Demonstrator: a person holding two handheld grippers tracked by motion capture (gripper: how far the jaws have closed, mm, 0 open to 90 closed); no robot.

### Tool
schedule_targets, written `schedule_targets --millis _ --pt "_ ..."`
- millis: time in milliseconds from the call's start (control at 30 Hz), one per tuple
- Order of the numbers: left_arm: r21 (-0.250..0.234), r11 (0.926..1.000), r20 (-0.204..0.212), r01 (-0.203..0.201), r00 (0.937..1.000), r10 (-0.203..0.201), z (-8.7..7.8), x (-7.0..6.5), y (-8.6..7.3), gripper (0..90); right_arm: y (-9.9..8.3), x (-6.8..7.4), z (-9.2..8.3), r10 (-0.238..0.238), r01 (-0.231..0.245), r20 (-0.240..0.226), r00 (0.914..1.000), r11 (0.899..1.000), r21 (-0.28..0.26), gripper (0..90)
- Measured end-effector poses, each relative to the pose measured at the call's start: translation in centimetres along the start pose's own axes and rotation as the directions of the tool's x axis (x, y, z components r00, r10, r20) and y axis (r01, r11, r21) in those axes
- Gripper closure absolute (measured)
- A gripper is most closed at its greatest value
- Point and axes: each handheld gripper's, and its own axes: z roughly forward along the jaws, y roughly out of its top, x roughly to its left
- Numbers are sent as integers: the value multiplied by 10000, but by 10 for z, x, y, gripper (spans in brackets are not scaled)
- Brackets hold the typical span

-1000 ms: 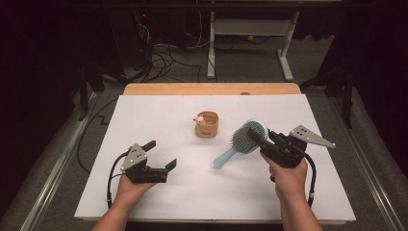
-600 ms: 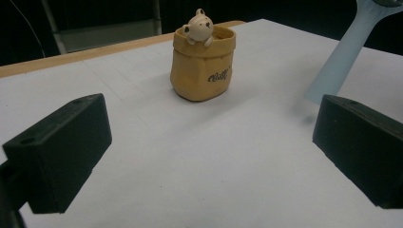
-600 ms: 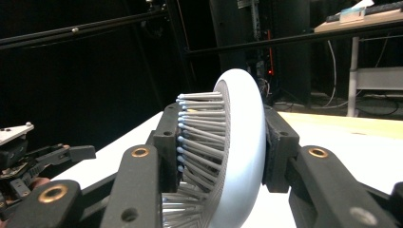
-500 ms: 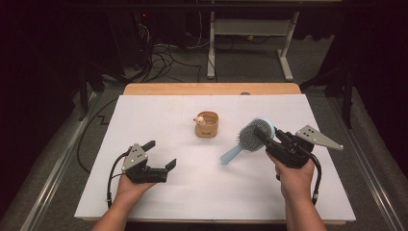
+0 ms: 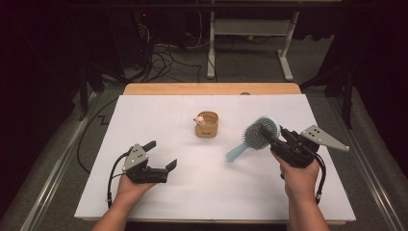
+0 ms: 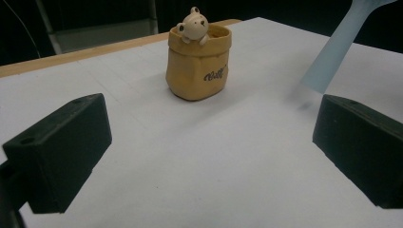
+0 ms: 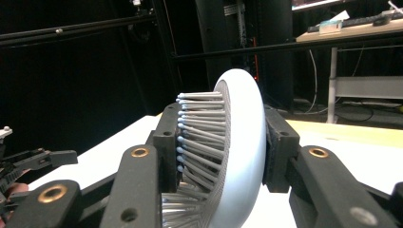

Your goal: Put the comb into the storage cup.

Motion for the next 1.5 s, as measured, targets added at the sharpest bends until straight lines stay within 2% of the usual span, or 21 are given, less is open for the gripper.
schedule_targets --millis 200,367,667,733,967,1267,1500 --pt "-28 10000 -54 81 10000 -81 -1 2 0 0 0 -1 -1 -57 58 93 9999 9999 -105 598" --pt "-139 9997 158 203 9997 -201 1 2 -1 0 1 1 0 -118 119 58 9999 9996 -246 598" --pt "-210 9994 116 285 9995 -283 -2 6 -1 0 0 8 5 -219 222 90 9997 9991 -351 597" --pt "-195 9997 102 176 9998 -174 -2 6 -1 0 0 9 7 -263 265 55 9996 9990 -357 597" --pt "-223 9995 98 240 9997 -238 -2 9 -2 0 -1 14 14 -384 389 128 9992 9983 -443 597" --pt "-281 9996 149 75 9999 -71 -3 7 -2 0 3 19 24 -364 364 7 9993 9982 -485 597" --pt "-533 9986 165 18 9999 -9 -12 8 0 0 8 19 29 -292 296 75 9995 9980 -566 596"
